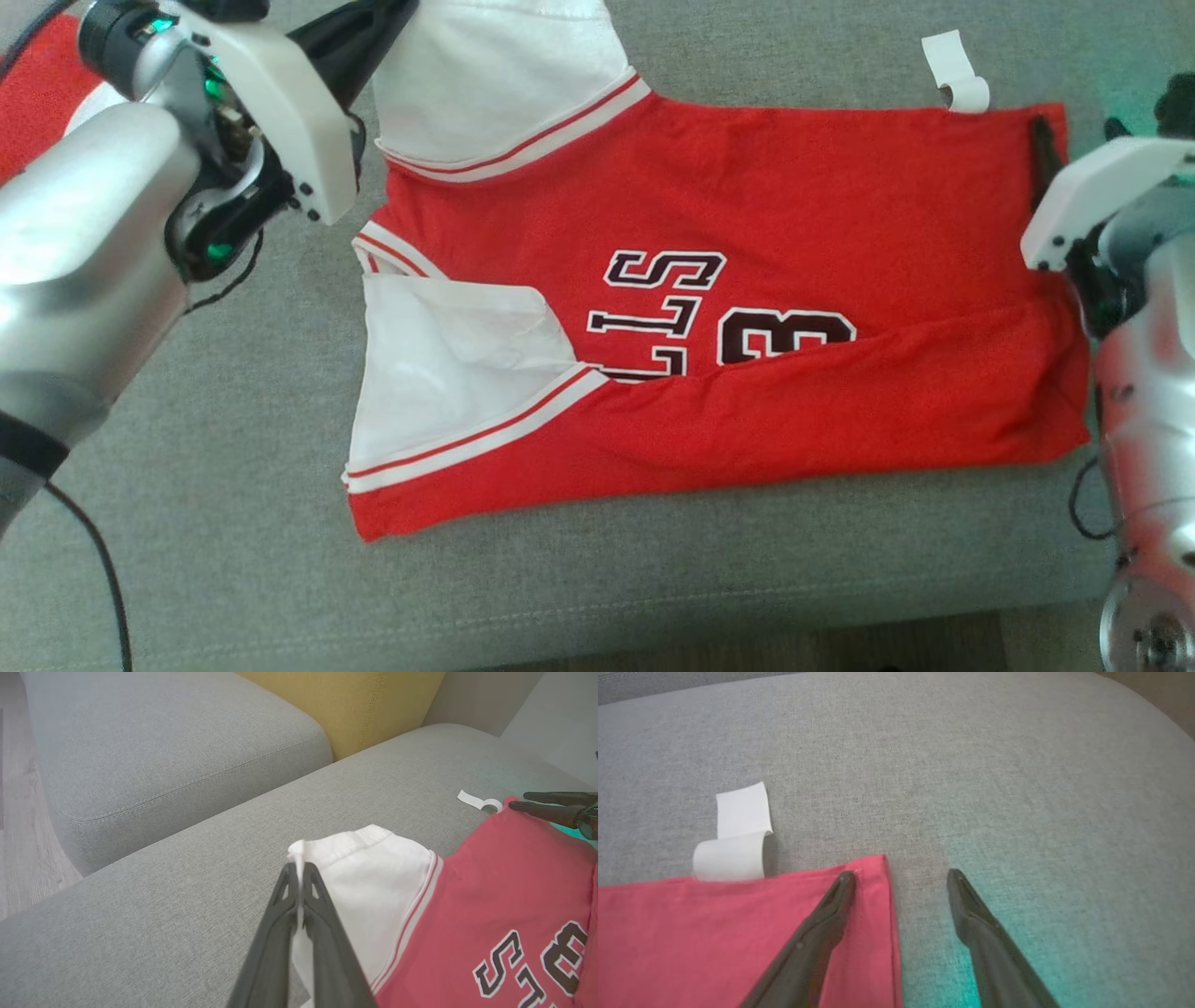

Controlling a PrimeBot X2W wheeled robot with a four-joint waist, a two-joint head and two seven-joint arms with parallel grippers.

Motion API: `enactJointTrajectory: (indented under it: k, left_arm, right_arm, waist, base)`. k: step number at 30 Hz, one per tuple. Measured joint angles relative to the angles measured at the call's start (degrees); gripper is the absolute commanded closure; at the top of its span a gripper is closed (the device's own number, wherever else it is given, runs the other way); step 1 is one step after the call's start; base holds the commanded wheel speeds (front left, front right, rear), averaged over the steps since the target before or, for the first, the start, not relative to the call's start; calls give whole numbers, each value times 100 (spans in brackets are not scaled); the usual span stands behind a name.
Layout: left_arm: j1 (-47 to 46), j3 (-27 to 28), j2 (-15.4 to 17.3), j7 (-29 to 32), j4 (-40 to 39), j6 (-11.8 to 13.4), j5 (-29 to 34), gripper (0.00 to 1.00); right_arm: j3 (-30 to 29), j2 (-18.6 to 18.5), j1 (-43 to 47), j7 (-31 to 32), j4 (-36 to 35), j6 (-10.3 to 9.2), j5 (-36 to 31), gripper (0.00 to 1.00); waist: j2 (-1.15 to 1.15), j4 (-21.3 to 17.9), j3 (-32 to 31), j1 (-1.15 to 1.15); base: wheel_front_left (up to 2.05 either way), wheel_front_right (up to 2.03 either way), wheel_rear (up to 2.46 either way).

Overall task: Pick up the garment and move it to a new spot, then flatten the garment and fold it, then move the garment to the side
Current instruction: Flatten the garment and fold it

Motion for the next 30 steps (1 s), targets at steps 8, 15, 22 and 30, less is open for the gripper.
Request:
enactJointTrajectory:
  k: [8, 15, 22, 30]
  left_arm:
    - [-5, 1, 46, 1, 7, 45, 0, 100]
    - [-47, 54, 85, -89, 182, 149, 0, 100]
    - [-296, 234, 87, -396, 556, 252, 24, 100]
    - [-727, 297, -22, -770, 1089, 302, 213, 100]
  right_arm:
    - [164, 22, -337, -19, 390, 1, 172, 100]
    - [131, -9, -428, -522, 455, 1, 219, 100]
    - [11, 1, -933, -1090, 405, 1, 202, 100]
    - [-15, 11, -1517, -1589, 487, 1, 63, 100]
  waist:
    - [0, -28, 75, 0]
    - [0, -53, 93, 0]
    - [0, -80, 205, 0]
    - [0, -101, 391, 0]
  base:
    - [0, 0, 0]
    - [0, 0, 0]
    - [0, 0, 0]
    - [0, 0, 0]
